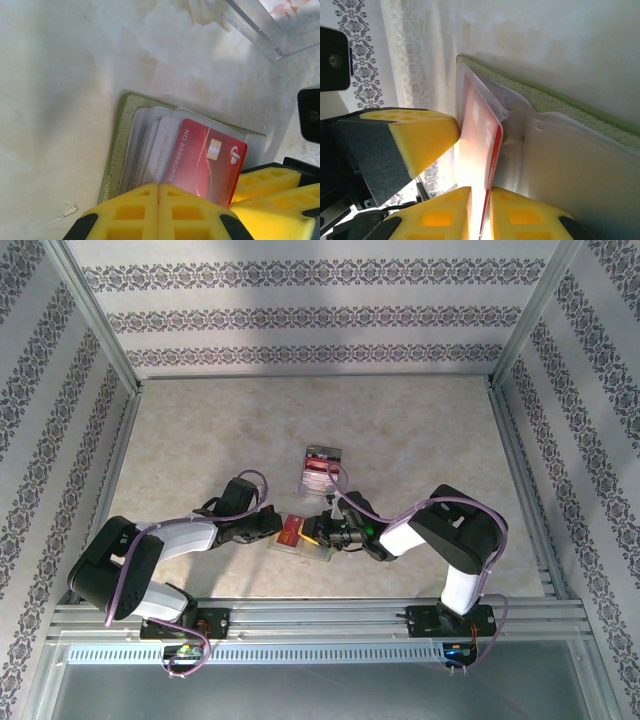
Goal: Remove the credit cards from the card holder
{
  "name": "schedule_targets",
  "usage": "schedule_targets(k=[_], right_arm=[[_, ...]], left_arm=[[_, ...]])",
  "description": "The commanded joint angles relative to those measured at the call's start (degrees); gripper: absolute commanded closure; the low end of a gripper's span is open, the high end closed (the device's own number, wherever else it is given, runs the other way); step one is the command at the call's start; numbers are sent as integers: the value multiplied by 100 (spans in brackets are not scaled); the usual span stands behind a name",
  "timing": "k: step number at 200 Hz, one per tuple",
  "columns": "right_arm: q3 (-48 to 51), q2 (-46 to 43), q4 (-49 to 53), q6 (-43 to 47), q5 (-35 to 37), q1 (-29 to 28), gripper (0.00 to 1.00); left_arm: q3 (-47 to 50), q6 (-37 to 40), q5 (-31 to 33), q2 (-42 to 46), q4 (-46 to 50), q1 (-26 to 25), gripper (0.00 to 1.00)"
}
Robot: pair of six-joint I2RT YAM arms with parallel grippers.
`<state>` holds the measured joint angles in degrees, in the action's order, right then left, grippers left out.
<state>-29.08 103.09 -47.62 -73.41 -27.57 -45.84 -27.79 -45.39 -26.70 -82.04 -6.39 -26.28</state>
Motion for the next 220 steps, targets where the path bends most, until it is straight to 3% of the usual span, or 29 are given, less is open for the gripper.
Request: schedule_targets(k=[1, 85, 107, 121, 133, 193, 220], right_arm=[[110, -176, -204, -16, -47, 68, 83], [84, -56, -179, -103, -31, 67, 85], [123, -104, -95, -104, 36, 67, 90], [149, -181, 12, -96, 89, 84, 100], [213, -257, 52, -108, 153, 95, 100], [802, -1389, 952, 104, 385, 300, 100], [825, -2005, 1583, 479, 255, 459, 100]], left_arm=[[111, 135, 435, -163, 625, -60, 100], [107, 136, 429, -148, 615, -61, 100], [116, 133, 446, -149, 600, -61, 100], [109, 141, 440, -146, 617, -54, 100], [124, 129, 456, -137, 618, -57, 100], [108, -14, 287, -112, 356, -61, 100], [-16, -43, 77, 55, 166, -57, 88]])
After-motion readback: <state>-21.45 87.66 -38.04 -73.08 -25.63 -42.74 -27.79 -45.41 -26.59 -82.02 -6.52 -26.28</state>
